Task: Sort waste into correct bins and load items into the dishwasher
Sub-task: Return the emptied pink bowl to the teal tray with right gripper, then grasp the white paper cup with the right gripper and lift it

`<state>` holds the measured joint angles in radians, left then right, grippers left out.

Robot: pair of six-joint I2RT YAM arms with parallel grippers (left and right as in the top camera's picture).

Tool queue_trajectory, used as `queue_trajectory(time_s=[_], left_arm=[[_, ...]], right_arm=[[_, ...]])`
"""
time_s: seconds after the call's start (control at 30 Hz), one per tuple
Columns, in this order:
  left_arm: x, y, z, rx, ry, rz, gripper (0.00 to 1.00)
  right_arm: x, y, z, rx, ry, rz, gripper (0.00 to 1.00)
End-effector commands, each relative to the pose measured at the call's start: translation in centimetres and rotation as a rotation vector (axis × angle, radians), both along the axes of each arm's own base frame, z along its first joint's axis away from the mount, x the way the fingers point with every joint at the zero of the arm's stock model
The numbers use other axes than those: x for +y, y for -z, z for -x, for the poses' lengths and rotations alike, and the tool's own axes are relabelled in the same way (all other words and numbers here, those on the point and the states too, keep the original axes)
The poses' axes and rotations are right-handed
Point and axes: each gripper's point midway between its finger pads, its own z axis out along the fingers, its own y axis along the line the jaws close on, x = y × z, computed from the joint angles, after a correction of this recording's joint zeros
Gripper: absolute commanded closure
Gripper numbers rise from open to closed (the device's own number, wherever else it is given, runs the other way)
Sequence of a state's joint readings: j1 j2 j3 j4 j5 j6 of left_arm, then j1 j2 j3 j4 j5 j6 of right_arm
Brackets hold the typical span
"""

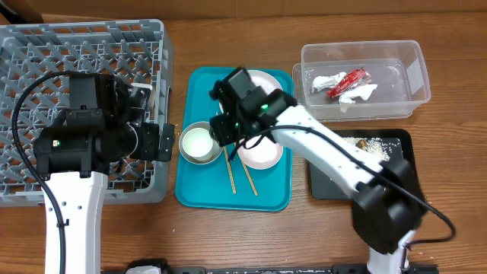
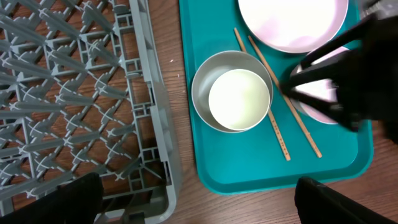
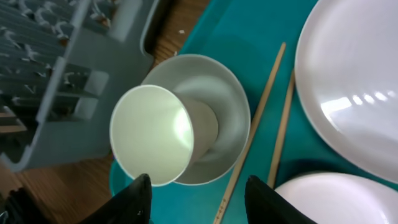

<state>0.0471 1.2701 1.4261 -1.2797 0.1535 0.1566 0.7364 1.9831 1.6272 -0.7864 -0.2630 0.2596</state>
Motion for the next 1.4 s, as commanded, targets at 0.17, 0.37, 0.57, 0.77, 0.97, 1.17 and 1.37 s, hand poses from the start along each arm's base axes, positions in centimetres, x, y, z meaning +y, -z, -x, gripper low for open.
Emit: queue_trajectory(time_s=[0.17, 0.37, 0.57, 0.77, 0.97, 1.17, 1.37], left_arm=[[-0.1, -0.5, -0.2, -0.014, -0.011, 0.006, 0.0], [-0.1, -0.5, -0.2, -0.014, -0.011, 0.007, 0.0], [-0.1, -0.5, -0.2, -0.014, -0.011, 0.007, 0.0], [-0.1, -0.5, -0.2, -0.014, -0.011, 0.007, 0.0], [-0.4, -0.6, -0.3, -0.018, -0.003, 0.022, 0.0], [-4.9, -2.8, -1.8, -0.115, 0.135, 0.265, 0.0], [-10.7, -5.8, -3.3, -0.209, 0.421, 0.602, 0.0]], right_arm=[[2.0, 3.6, 1.4, 0.062, -0.014, 0.034, 0.66], [1.5, 4.3, 1.7, 0.086, 0.007, 0.063, 0.79], [1.0, 4.9, 2.1, 0.111, 0.008, 0.087, 0.87], [0.6, 4.0, 0.9, 0.088, 0.031, 0.063, 0.96], [-5.1, -6.0, -4.2, -0.067, 0.187, -0.078, 0.96], [-12.7, -10.6, -5.9, 0.008, 0.3, -0.223, 0.96], [-12.4, -16.4, -2.9, 0.148, 0.0, -0.65, 0.96]])
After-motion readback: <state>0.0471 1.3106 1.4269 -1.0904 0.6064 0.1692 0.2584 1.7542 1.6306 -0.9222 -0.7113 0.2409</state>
